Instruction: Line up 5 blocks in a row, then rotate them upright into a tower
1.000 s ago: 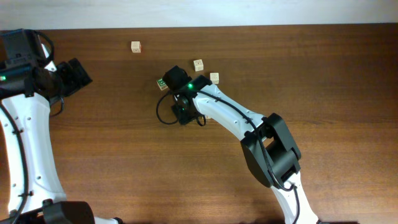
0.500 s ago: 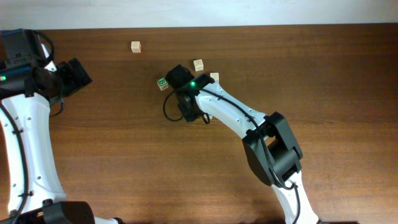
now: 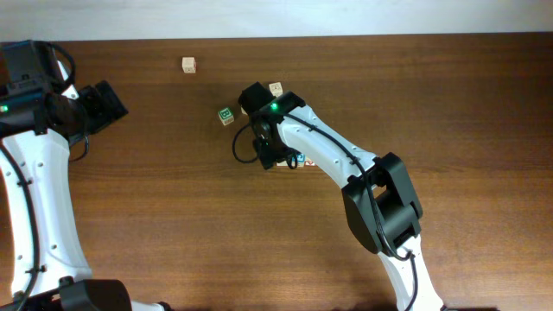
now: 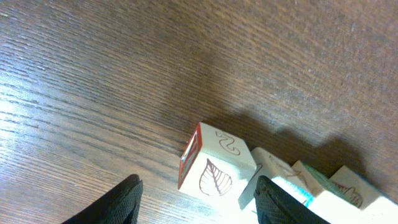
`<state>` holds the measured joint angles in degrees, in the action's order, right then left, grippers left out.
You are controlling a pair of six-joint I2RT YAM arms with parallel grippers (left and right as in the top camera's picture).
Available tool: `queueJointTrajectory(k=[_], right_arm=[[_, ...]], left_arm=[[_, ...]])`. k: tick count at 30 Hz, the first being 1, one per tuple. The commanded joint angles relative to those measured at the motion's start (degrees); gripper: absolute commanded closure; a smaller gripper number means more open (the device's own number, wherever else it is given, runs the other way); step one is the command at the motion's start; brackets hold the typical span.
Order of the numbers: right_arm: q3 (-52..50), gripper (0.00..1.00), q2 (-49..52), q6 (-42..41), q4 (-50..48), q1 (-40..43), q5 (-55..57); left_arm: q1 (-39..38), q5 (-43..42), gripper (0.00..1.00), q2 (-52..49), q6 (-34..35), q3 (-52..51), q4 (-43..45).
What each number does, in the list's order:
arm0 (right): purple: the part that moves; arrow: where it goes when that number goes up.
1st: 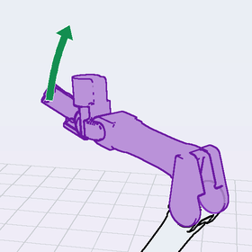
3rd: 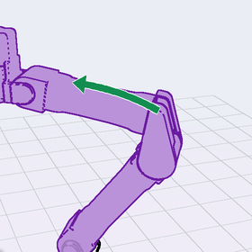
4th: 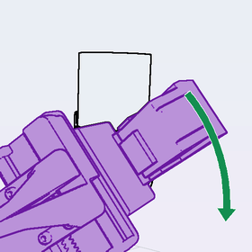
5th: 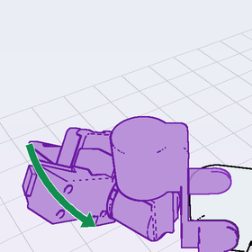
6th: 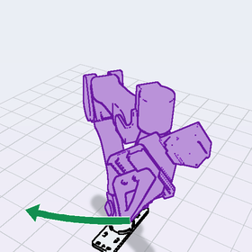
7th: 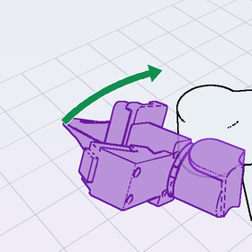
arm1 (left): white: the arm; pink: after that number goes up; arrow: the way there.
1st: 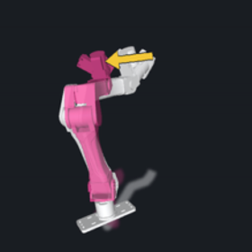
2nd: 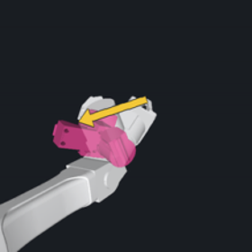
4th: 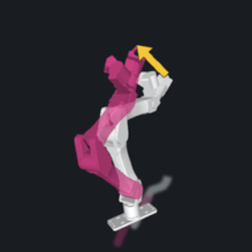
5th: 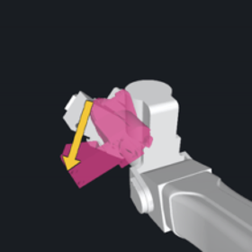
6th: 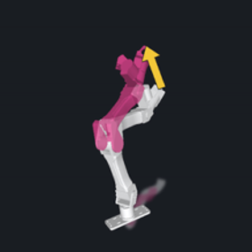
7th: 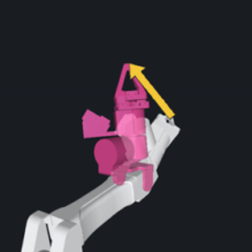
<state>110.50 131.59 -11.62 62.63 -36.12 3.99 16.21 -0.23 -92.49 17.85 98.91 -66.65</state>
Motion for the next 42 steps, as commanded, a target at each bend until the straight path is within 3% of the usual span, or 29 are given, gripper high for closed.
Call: queueJointTrajectory(k=[1, 4, 7, 9, 13, 42], right_arm=[[2.1, 0.41, 0.9, -0.9, 0.8, 0.7, -1.0], [4.4, 0.47, 0.7, 0.8, 1.5, 1.0, -4.6], [5.9, 0.74, 0.7, 0.9, 1.0, 0.9, -10.0], [5.8, 0.85, 1.0, 0.2, -0.2, 0.5, -12.6], [3.7, 0.93, 1.3, -4.1, -3.1, -0.2, -8.4], [3.7, 0.96, 5.1, -8.9, -0.8, 0.2, 2.5]], left_arm=[[0.1, -0.6, 0.01, -0.6, 0.6, 1.2, -0.1], [0.1, -0.6, 0.01, -0.6, 0.6, 1.2, -0.1], [0.1, -0.6, 0.01, -0.6, 0.6, 1.2, 0.0], [0.1, -0.6, 0.01, -0.6, 0.6, 1.2, -0.1], [0.1, -0.6, 0.01, -0.6, 0.6, 1.2, 0.0], [0.1, -0.6, 0.01, -0.6, 0.6, 1.2, -0.1]])
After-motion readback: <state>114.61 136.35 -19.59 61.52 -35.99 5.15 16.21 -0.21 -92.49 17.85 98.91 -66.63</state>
